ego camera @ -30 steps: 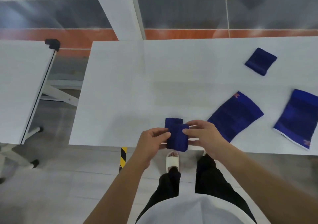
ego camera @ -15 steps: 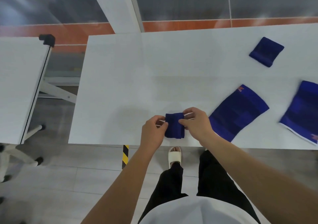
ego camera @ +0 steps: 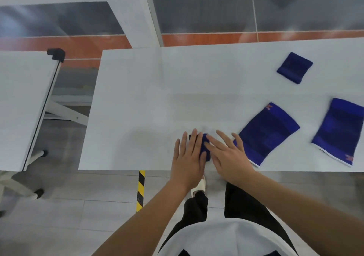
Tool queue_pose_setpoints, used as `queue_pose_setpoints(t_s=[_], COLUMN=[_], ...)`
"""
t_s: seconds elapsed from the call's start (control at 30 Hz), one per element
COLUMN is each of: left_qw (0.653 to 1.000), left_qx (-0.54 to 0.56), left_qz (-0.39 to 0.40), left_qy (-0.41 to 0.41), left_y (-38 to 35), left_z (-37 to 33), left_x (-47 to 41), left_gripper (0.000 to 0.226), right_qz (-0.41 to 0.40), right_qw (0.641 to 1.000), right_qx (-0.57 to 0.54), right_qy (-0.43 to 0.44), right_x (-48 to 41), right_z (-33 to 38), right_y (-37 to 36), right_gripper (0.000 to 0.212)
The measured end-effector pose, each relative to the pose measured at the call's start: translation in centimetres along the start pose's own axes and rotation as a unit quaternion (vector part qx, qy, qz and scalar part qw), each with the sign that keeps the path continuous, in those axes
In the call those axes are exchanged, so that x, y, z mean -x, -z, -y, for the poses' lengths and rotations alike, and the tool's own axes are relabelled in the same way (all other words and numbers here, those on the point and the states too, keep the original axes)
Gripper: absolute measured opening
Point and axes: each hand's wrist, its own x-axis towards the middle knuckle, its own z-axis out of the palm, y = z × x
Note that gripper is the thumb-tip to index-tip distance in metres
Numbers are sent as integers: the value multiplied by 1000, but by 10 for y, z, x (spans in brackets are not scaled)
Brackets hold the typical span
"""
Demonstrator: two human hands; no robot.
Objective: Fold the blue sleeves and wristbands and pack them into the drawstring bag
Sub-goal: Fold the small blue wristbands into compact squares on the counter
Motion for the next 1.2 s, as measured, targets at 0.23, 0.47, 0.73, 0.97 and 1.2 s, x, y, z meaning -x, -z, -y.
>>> queue_pose_setpoints(t_s=[0.23, 0.47, 0.73, 0.97, 1.2], left_qw=[999, 997, 985, 977, 971], left_qx=[-28, 40, 164, 199, 198], left_qz=[20, 64, -47, 73, 78], left_qy=[-9, 11, 36, 34, 110], left_y=[-11, 13, 73, 83, 57], left_z=[5, 4, -36, -156, -254], left_x=[-4, -5, -76, -195, -305], left_gripper=[64, 64, 58, 57, 61], right_qz=[40, 86, -9, 28, 66], right_qw=[999, 995, 976, 929, 923], right_qx=[-5, -51, -134, -140, -150], right_qy=[3, 22, -172, -341, -347], right_x=[7, 6, 43, 79, 89], right_z=[-13, -23, -123, -238, -321], right_y=[-12, 18, 78, 101, 89], right_gripper=[57, 61, 62, 62, 64])
